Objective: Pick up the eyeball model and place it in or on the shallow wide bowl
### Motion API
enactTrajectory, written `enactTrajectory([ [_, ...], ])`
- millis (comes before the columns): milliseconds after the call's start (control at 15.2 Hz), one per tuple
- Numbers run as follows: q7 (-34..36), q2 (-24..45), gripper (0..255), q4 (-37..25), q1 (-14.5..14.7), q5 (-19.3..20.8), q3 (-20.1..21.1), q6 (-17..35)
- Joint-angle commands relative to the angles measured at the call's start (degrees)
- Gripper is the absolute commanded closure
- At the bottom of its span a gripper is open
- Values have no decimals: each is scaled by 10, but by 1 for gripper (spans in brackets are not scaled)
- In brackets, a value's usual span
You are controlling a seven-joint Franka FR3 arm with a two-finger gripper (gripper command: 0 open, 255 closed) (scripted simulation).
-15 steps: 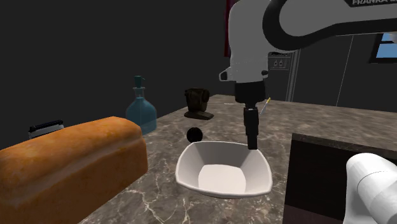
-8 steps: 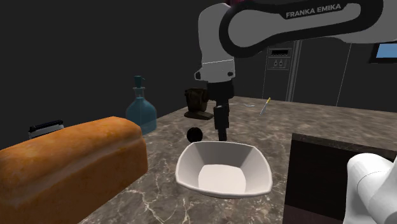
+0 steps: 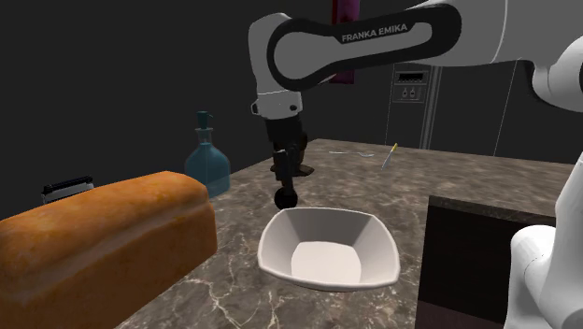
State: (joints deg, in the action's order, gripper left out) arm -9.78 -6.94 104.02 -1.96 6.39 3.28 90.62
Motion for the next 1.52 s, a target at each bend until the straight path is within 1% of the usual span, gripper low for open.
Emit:
enactTrajectory([
  [0,-2,19,0,-11,-1,6,-1,8],
  [396,-1,10,0,48,-4,7,-4,60],
  [924,-1,10,0,48,-4,7,-4,59],
  [990,-1,10,255,48,-4,7,-4,59],
  [1452,-1,10,255,48,-4,7,-4,59],
])
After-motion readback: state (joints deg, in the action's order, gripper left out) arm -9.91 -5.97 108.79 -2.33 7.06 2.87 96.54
